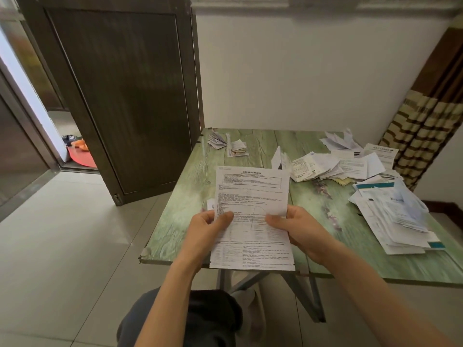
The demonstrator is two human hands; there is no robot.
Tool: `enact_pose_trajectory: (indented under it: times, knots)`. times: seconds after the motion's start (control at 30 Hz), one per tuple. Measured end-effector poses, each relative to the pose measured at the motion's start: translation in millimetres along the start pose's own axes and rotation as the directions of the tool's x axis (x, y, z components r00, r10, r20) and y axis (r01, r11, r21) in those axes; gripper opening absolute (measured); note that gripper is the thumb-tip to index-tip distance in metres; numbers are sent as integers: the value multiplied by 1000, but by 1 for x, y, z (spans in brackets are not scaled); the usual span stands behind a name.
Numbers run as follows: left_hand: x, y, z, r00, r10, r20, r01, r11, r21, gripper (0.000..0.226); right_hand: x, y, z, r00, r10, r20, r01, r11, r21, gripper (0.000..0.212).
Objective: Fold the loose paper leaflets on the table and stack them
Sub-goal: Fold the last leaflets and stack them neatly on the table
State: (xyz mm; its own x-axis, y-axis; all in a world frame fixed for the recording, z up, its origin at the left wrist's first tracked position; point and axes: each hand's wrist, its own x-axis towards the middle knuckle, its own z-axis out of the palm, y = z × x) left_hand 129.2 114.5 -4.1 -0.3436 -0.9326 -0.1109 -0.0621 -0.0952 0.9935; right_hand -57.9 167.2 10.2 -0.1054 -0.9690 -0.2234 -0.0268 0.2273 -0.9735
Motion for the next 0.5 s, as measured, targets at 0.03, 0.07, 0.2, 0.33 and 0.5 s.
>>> enact_pose_trajectory:
  times: [0.03, 0.07, 0.2, 0.33, 0.5]
  knots:
    - [1, 0, 0, 1000, -15, 1, 15, 1000, -17, 16, 1, 0, -2, 1000, 7, 3, -7, 1000, 24, 19]
    - [1, -1, 0, 999, -33, -8, 33, 998, -46, 21, 0, -2, -4, 1000, 6, 2, -6, 999, 53, 20]
    - [5, -5, 3, 996, -66, -58, 59, 992, -110, 57, -2, -7, -6, 993, -88, -75, 100, 980, 174, 34]
    - [6, -6, 10, 996, -87, 19, 88, 960, -267, 70, 0, -3, 2, 966, -183, -181, 216, 959, 183, 45]
    - [6, -6, 10, 1000, -16, -19, 8, 930, -368, 66, -6, 4, 9, 964, -264, 6, 264, 964, -41, 52]
